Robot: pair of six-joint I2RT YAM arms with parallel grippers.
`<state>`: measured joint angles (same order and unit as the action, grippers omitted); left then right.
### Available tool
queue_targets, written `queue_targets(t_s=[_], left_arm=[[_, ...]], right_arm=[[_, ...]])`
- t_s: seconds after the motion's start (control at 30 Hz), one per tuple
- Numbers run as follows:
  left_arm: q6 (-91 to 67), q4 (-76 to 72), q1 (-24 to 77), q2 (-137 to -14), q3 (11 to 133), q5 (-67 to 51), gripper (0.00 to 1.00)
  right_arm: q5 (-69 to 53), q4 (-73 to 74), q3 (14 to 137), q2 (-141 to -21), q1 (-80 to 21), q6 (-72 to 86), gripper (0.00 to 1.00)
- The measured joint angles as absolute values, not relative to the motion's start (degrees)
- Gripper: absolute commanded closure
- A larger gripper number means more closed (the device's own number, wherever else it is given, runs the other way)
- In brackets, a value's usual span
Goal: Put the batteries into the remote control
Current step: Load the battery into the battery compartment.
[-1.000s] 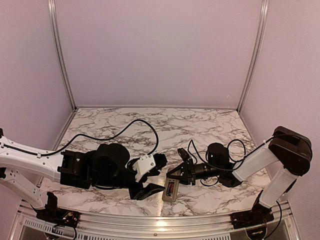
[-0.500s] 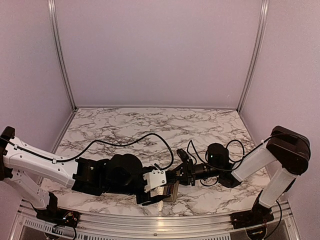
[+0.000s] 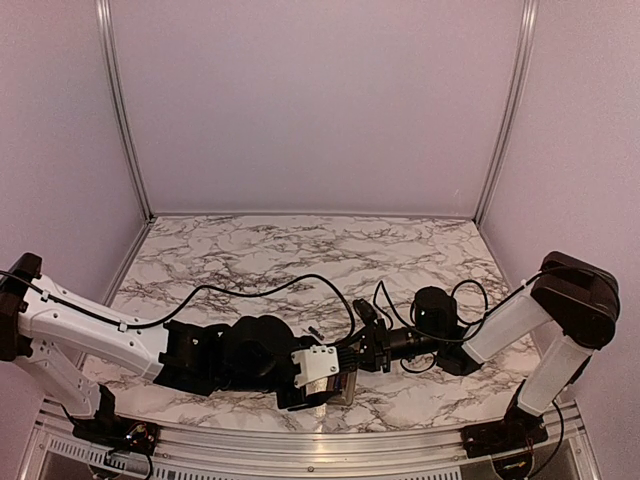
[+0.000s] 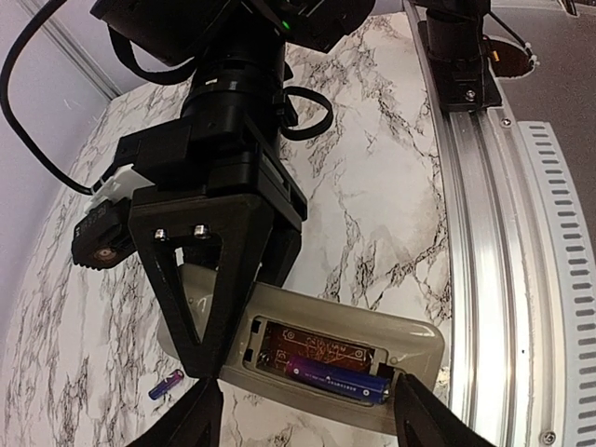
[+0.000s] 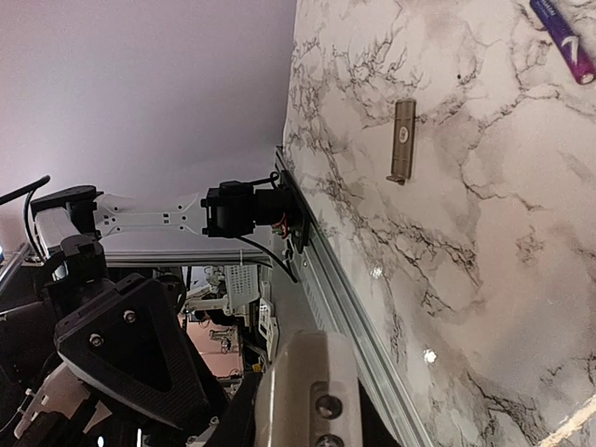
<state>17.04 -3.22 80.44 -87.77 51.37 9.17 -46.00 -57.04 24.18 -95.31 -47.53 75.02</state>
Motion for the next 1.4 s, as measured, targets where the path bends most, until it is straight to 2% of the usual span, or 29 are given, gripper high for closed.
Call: queue_targets(t_s=[0.53, 0.77, 0.97, 1.23, 1.4], left_arm=[[16.91, -3.2, 80.49, -90.19, 52.66, 12.58, 0.36], [16.16, -3.22, 80.49, -90.08, 52.64, 11.99, 0.31], [15.4, -4.6, 80.49, -87.11, 50.59, 9.3, 0.31], [18.55, -6.61, 80.49, -82.37, 47.24, 4.8, 0.51], [22.26, -6.28, 80.53, -82.59, 47.66, 2.87, 0.69]], right_arm=[[-45.98, -57.06, 24.18, -95.31, -47.53, 75.0, 1.0], [-46.0, -57.01, 24.18, -95.31, -47.53, 75.0, 1.0], [-46.0, -56.95, 24.18, -95.31, -47.53, 74.85, 1.0], [-46.0, -56.84, 24.21, -95.31, -47.57, 74.74, 1.0], [-46.04, -56.42, 24.34, -95.31, -47.64, 74.56, 1.0]])
